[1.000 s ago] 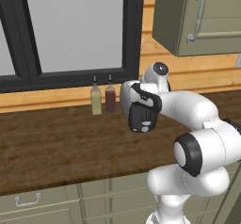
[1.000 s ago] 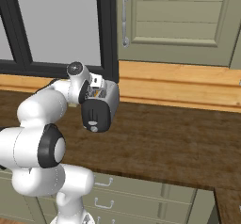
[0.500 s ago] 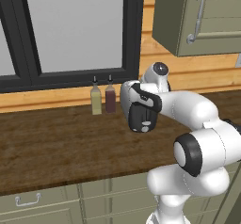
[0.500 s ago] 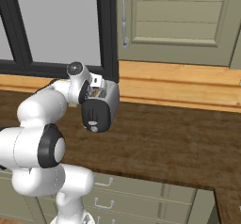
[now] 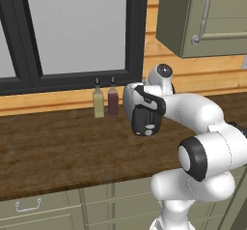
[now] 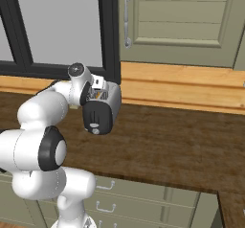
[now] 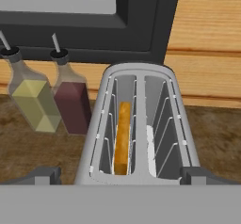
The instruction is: Start the toaster. Once the lever pops up, take the bread to the plate on the dining counter.
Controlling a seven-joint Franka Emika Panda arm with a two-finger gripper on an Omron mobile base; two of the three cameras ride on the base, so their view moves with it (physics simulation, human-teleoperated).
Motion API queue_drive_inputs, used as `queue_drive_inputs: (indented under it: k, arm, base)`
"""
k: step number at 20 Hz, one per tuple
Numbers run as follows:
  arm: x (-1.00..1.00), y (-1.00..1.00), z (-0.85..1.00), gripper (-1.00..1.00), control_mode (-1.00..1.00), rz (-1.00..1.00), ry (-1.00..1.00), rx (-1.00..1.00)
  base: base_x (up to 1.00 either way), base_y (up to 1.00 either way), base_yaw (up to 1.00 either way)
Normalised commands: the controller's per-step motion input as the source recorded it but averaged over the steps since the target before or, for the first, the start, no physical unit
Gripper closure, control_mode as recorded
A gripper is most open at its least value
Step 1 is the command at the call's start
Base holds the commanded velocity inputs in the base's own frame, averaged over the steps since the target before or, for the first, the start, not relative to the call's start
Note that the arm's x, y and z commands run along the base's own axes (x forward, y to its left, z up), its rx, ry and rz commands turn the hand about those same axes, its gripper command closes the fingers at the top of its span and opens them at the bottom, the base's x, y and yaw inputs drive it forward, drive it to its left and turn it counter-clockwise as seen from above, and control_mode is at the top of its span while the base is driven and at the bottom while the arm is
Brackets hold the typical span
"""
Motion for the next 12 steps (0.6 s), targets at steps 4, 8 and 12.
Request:
queue_drive_inputs:
  k: [4, 8, 12]
  arm:
    - [0.0, 0.0, 0.0, -1.0, -1.0, 0.0, 0.0, 0.0]
    - [0.0, 0.0, 0.0, -1.0, -1.0, 0.0, 0.0, 0.0]
    - [0.0, 0.0, 0.0, -1.0, -1.0, 0.0, 0.0, 0.0]
  base:
    - [0.0, 0.0, 0.0]
    - [0.0, 0.0, 0.0]
    - [0.0, 0.0, 0.0]
